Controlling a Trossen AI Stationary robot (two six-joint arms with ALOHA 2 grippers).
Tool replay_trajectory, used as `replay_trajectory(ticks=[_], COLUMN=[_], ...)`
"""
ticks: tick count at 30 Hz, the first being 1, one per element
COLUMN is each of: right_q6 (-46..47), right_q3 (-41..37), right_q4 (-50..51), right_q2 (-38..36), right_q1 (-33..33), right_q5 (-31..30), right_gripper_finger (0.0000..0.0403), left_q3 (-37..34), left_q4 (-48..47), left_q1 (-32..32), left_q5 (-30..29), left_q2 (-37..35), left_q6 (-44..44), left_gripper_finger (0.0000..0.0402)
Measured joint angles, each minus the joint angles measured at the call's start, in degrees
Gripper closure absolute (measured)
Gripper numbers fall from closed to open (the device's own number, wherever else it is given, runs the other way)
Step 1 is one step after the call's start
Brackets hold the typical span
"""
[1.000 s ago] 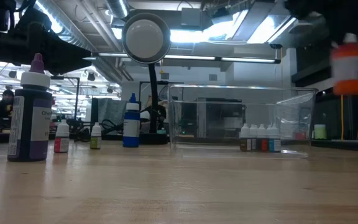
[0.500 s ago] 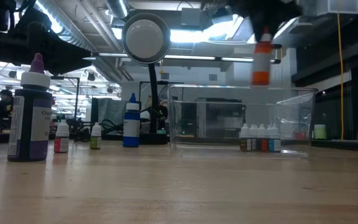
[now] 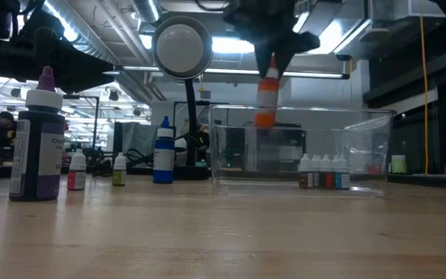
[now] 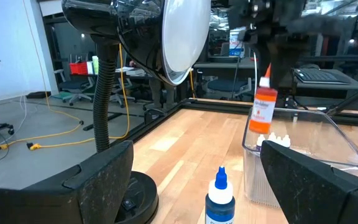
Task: Pick & Place food coloring
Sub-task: Put the big orange food coloring bottle into the transparent bin
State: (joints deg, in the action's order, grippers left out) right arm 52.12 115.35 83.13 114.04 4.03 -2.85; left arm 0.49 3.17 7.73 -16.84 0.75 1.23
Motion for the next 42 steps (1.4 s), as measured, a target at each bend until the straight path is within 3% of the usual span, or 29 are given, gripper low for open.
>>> replay_trajectory(ticks=[25, 42], right_q6=[-1.4, -4.1], right_q3=[0.0, -0.1], right_q4=[-4.6, -10.0], right_q2=[9.9, 12.7], right_q1=[-0.6, -0.7], right_q5=[1.6, 2.5], right_gripper_finger=[0.0278, 0.0278], left_q3=[0.0, 0.0], left_q4=[0.0, 0.0], left_q1=[0.0, 0.0], left_q5=[0.0, 0.0], left_q2=[0.0, 0.0], left_q6=[0.0, 0.0], left_gripper_finger=[0.0054, 0.0054])
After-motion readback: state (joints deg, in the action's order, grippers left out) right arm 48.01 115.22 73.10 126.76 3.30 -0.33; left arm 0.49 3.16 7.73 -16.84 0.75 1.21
